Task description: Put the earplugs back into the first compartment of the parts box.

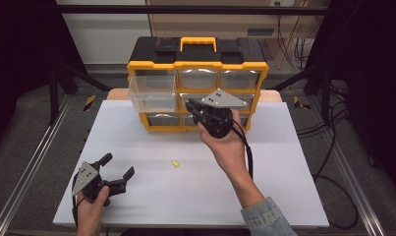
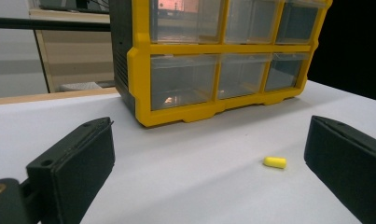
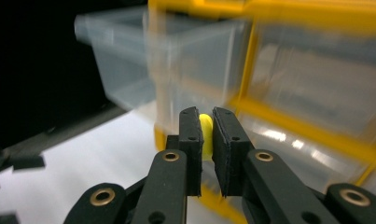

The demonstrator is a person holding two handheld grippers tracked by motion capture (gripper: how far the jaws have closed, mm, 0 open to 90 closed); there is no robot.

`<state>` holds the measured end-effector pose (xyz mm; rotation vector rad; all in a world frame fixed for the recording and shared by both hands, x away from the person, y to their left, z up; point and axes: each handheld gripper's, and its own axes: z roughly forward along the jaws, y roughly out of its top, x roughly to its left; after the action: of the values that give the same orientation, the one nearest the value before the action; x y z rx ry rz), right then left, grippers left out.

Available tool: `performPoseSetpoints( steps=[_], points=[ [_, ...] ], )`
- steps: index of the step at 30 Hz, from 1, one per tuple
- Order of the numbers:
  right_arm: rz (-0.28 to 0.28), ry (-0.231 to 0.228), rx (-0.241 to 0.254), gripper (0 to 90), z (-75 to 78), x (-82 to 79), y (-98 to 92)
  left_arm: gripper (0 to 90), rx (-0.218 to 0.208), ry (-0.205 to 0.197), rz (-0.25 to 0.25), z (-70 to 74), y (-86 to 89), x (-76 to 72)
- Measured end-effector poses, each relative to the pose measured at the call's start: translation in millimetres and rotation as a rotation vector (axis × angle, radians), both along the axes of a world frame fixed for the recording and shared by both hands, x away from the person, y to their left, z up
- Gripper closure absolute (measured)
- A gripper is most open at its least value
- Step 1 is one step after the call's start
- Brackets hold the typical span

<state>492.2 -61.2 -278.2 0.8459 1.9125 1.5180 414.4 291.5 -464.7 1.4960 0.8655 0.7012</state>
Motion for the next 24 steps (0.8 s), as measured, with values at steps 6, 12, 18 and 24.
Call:
performPoseSetpoints(
  steps=[6,12,18,24],
  points=[
    [0.006,-0.054,0.03,82.4,33.4,1.2,8.4,1.5,-0.005,0.003,-0.002,0.0,0.0,0.2],
    [0.021,-0.075,0.032,82.2,48.5,7.1,23.2,1.5,0.0,0.004,-0.004,-0.1,-0.4,0.2],
    [0.032,-0.069,0.013,82.1,55.3,18.4,38.8,1.5,-0.006,0.005,-0.002,-0.5,0.5,0.7],
    [0.044,-0.034,-0.04,70.0,55.5,37.8,62.6,1.5,0.0,0.008,-0.006,-0.7,-1.4,0.9]
  ],
)
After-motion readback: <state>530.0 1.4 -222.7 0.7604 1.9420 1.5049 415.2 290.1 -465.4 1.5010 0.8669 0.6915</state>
